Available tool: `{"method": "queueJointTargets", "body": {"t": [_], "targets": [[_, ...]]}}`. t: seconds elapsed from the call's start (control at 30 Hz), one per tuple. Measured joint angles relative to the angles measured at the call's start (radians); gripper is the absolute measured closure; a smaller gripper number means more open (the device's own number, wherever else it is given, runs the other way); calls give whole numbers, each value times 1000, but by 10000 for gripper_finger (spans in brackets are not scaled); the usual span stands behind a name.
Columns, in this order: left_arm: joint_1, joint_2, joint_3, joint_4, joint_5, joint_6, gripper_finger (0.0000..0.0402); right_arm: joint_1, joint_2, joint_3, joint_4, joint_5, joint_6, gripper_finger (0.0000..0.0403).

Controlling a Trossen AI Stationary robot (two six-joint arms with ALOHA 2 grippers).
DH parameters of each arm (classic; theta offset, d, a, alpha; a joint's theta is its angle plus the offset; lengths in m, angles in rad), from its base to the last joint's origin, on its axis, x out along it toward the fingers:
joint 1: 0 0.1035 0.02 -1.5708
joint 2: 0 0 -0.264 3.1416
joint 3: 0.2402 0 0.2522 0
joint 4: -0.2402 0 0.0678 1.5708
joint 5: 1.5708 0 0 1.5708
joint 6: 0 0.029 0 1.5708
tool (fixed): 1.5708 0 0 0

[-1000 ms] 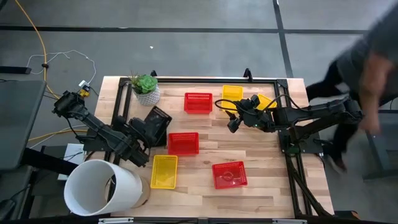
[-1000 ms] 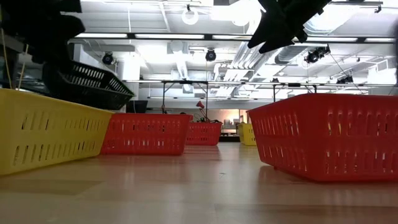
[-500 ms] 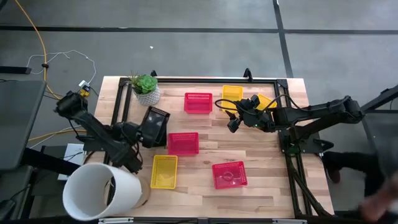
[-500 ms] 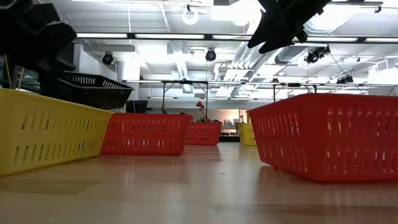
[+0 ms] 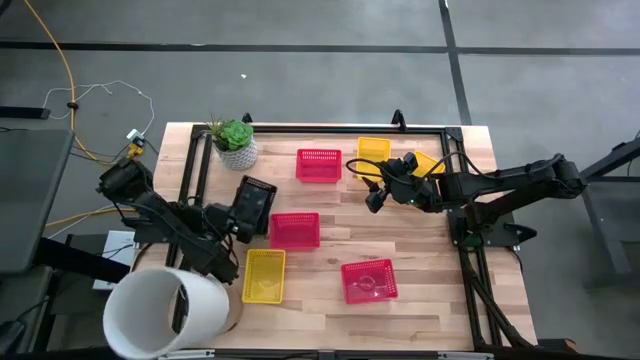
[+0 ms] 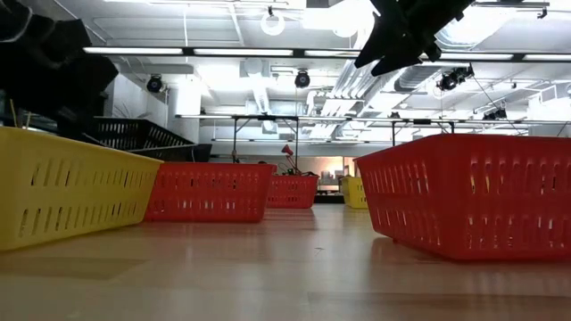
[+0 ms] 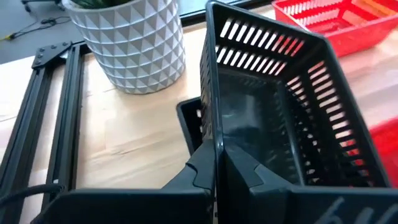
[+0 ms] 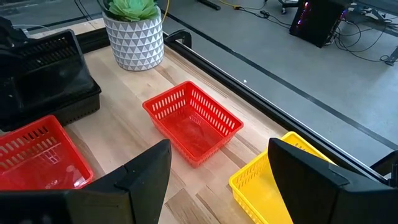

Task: Stack baskets by color
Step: Stack the bottom black bin on top of the top black bins

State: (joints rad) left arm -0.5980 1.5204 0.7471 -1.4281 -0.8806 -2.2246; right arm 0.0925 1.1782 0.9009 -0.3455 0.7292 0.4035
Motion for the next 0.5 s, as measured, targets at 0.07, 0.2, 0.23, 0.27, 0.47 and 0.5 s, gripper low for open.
{"method": "queueJointTargets", "body": {"t": [0.07, 0.2, 0.23, 0.27, 0.47, 0.5], "targets": [[7, 3, 0, 1, -9, 1, 401, 0, 0, 0, -1, 0, 0, 147], [16, 3, 0, 0, -34, 3, 401, 0, 0, 0, 3, 1, -1, 147], [16, 3, 0, 1, -42, 8, 400, 0, 0, 0, 5, 1, -1, 147], [15, 3, 0, 3, -48, 10, 397, 0, 0, 0, 6, 1, -1, 147], [15, 3, 0, 4, -50, 16, 371, 0, 0, 0, 6, 1, -3, 147], [15, 3, 0, 5, -50, 16, 365, 0, 0, 0, 5, 1, -3, 147]]}}
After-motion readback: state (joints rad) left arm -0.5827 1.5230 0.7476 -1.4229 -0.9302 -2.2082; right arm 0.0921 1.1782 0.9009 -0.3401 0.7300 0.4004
